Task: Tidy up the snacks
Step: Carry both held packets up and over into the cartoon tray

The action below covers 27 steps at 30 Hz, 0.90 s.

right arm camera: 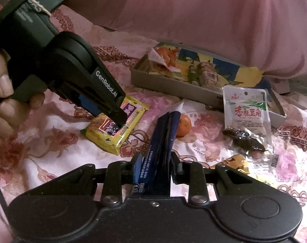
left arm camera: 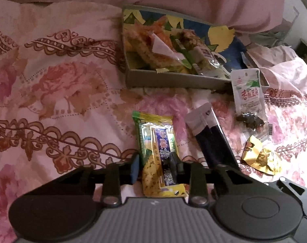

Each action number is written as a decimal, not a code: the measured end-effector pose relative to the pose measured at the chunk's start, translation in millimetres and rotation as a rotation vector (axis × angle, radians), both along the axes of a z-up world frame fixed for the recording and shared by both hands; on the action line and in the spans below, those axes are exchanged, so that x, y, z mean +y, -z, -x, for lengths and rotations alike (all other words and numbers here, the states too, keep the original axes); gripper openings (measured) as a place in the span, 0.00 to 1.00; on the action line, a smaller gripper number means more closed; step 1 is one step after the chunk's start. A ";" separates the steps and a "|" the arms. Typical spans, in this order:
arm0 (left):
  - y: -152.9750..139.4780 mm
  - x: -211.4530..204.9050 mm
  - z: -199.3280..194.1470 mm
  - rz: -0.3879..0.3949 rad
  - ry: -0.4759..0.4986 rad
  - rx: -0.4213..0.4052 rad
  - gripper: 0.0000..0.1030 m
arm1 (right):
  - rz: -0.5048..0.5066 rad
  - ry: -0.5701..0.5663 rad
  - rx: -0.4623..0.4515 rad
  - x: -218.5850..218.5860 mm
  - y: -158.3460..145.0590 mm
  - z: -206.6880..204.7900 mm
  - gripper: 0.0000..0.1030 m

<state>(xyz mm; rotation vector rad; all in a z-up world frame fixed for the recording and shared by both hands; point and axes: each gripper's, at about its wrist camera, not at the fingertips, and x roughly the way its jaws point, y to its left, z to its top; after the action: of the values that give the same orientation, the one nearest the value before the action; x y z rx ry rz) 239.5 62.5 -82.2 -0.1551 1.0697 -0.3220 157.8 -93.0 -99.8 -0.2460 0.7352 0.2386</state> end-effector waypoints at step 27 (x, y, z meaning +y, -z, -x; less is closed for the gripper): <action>-1.1 -40.9 18.7 -0.228 0.112 -0.140 0.55 | 0.086 -0.025 -0.142 1.0 -6.6 7.0 0.27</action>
<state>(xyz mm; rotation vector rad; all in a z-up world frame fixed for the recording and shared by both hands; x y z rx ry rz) 220.8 21.6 -81.1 0.1298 0.9705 -0.3043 150.8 -92.0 -93.2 -0.3501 0.6026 0.2108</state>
